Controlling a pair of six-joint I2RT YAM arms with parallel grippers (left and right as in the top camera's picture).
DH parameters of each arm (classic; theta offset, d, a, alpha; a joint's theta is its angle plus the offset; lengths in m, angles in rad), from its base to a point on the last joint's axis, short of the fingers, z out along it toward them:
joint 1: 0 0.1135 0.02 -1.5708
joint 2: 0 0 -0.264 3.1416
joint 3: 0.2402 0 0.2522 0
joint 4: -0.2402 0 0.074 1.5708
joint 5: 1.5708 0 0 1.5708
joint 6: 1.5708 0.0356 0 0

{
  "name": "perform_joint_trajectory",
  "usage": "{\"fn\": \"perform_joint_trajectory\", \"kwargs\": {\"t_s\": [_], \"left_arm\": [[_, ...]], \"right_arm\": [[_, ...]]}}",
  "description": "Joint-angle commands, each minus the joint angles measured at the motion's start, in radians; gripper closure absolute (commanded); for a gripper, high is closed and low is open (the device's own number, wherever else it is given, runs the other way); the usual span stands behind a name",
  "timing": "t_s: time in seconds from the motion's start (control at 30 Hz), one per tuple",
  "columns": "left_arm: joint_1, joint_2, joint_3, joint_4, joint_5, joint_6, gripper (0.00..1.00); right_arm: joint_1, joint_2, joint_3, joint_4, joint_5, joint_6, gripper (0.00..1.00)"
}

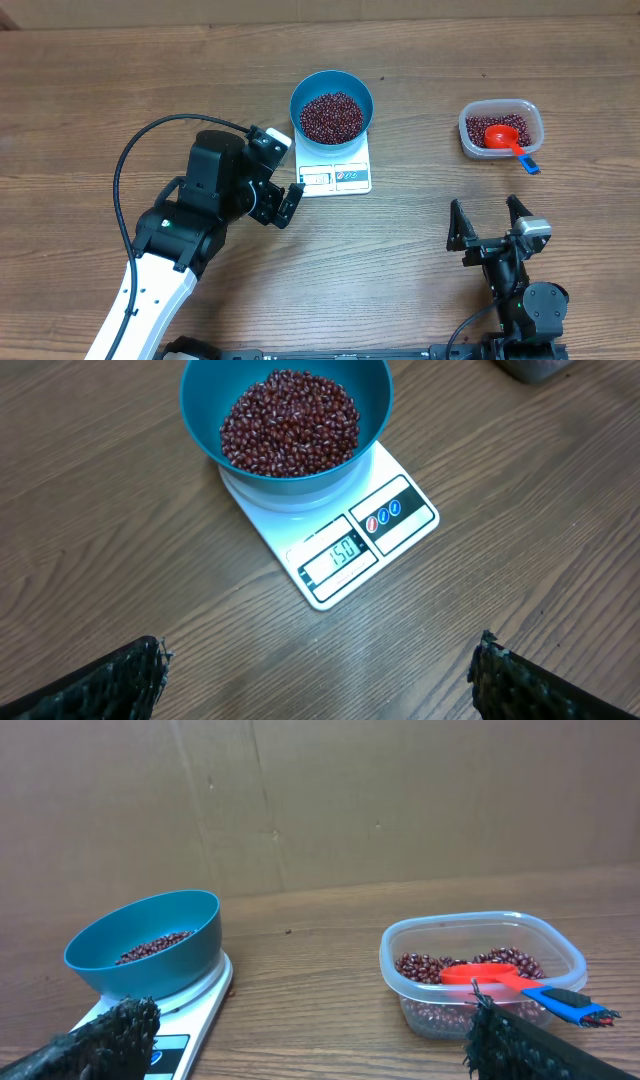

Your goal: Scoop item into bowl and weigh 150g on scale

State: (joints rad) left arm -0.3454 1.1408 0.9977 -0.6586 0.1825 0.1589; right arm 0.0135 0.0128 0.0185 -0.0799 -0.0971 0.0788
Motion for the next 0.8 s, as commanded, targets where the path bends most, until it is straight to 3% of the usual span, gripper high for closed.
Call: {"fn": "perform_joint_trajectory", "kwargs": {"t_s": [0.0, 0.53, 0.77], "left_arm": [[-0.002, -0.002, 0.021, 0.001, -0.006, -0.010, 0.00], [-0.002, -0.014, 0.016, -0.010, -0.006, -0.010, 0.01], [0.021, -0.157, -0.038, -0.012, -0.013, -0.034, 0.00]], "right_arm": [[-0.004, -0.010, -0.011, 0.003, -0.002, 0.010, 0.00], [-0.004, -0.010, -0.011, 0.003, -0.002, 0.010, 0.00], [-0.004, -0.010, -0.011, 0.003, -0.002, 0.010, 0.00]]}}
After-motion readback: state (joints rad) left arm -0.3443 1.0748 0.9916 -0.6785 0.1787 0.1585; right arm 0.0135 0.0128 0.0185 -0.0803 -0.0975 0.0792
